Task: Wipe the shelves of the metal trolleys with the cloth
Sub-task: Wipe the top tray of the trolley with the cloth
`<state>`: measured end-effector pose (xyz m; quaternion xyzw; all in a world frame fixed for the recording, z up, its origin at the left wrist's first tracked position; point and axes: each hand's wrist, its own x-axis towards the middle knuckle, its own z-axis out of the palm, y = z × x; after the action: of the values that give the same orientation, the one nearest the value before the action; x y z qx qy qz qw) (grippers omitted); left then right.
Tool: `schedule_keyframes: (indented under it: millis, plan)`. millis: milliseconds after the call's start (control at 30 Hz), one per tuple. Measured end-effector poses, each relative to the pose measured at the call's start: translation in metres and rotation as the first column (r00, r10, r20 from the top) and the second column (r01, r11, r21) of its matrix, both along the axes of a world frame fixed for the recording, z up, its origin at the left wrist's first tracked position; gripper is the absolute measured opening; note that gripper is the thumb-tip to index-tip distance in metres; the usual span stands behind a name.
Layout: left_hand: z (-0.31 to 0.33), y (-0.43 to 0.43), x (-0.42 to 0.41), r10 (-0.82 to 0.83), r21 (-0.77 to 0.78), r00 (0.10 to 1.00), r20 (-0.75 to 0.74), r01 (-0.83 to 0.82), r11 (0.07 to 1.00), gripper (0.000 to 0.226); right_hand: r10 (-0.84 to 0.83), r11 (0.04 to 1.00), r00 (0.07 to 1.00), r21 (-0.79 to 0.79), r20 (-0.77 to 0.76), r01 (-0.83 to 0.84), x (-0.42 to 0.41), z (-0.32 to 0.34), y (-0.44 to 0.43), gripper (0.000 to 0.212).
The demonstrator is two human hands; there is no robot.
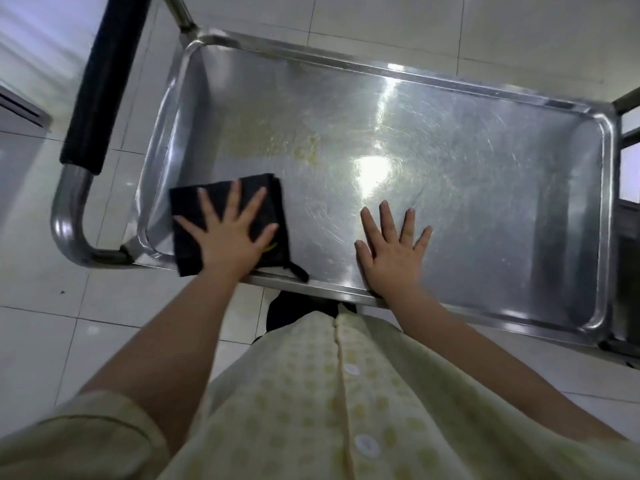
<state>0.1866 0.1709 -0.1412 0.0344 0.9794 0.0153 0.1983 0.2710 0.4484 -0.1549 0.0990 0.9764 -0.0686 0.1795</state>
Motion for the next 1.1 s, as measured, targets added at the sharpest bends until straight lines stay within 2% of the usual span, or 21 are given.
schedule_keyframes:
  millis: [67, 167, 267, 367, 467, 533, 667, 733, 867, 967, 1100]
  plan:
    - [0.002, -0.039, -0.012, 0.072, -0.045, 0.997, 0.032, -0.07, 0.997, 0.069, 0.002, 1.0, 1.0, 0.011, -0.006, -0.002, 0.0, -0.001, -0.001, 0.058]
    - [0.004, -0.043, -0.013, 0.052, -0.064, 0.998, 0.045, -0.049, 0.997, 0.066, -0.002, 1.0, 1.0, 0.026, -0.021, 0.002, 0.002, -0.001, -0.003, 0.059]
    - [0.003, 0.005, -0.002, -0.128, 0.005, 0.992, 0.022, 0.128, 0.992, 0.065, 0.0, 0.999, 1.0, 0.033, -0.017, 0.001, 0.003, 0.001, -0.003, 0.06]
    - [0.002, 0.066, 0.016, -0.33, 0.053, 0.944, 0.025, 0.328, 0.943, 0.067, -0.001, 1.0, 1.0, 0.022, -0.017, 0.001, 0.002, 0.003, -0.002, 0.061]
    - [0.004, 0.09, 0.026, -0.443, 0.081, 0.896, 0.026, 0.44, 0.894, 0.068, 0.003, 0.999, 1.0, 0.032, -0.017, -0.003, 0.001, 0.002, -0.002, 0.062]
    - [0.003, 0.074, 0.021, -0.424, 0.08, 0.905, 0.009, 0.422, 0.903, 0.07, -0.001, 1.0, 1.0, 0.025, -0.013, 0.001, 0.001, 0.002, -0.002, 0.061]
    - [0.0, -0.002, -0.016, -0.118, 0.036, 0.993, 0.0, 0.117, 0.992, 0.073, -0.007, 1.0, 1.0, 0.01, -0.017, 0.008, 0.0, 0.004, -0.003, 0.061]
    - [0.002, -0.039, -0.038, -0.057, 0.004, 0.998, 0.035, 0.057, 0.998, 0.074, -0.002, 1.0, 1.0, 0.02, -0.004, 0.002, 0.0, 0.004, -0.004, 0.062]
    - [0.006, -0.051, -0.054, -0.055, -0.036, 0.997, 0.061, 0.057, 0.998, 0.073, -0.009, 0.999, 1.0, 0.038, 0.004, 0.009, -0.001, 0.003, -0.004, 0.062]
    - [0.005, -0.014, -0.057, -0.058, 0.027, 0.997, 0.045, 0.057, 0.998, 0.072, -0.01, 0.999, 1.0, 0.036, 0.007, 0.01, -0.002, 0.003, 0.0, 0.061]
    - [0.002, 0.064, -0.06, -0.288, 0.063, 0.957, 0.027, 0.286, 0.956, 0.072, -0.053, 0.998, 0.999, -0.02, -0.014, 0.053, -0.005, 0.009, -0.001, 0.063]
